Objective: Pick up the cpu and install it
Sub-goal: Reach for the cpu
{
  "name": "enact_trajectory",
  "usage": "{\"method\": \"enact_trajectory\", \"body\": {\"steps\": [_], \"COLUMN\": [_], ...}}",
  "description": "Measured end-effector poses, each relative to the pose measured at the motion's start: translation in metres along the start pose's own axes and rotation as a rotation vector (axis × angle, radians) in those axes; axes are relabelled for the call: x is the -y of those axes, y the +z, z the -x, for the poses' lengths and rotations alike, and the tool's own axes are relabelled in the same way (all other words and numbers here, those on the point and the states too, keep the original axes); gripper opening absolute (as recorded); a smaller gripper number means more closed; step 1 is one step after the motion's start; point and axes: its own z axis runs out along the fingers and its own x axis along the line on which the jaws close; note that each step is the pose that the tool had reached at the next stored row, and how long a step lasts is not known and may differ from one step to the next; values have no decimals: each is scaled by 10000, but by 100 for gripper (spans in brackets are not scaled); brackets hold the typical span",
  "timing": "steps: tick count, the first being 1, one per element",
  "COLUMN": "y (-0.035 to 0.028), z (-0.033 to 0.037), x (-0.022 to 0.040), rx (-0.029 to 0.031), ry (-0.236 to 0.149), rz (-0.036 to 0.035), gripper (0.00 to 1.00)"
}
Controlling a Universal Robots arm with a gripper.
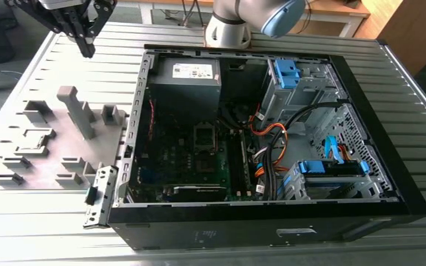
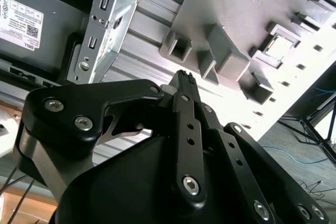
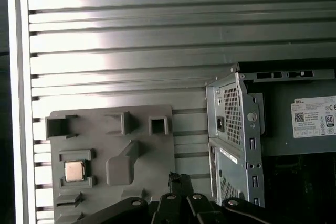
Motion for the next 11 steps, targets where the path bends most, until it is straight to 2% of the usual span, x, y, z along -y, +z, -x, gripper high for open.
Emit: {"method": "enact_trajectory", "body": {"steps": [11], "y": [-1], "z": [-239], "x": [18], "rx": [1], "ry": [0], "rz": [1], "gripper": [11]}}
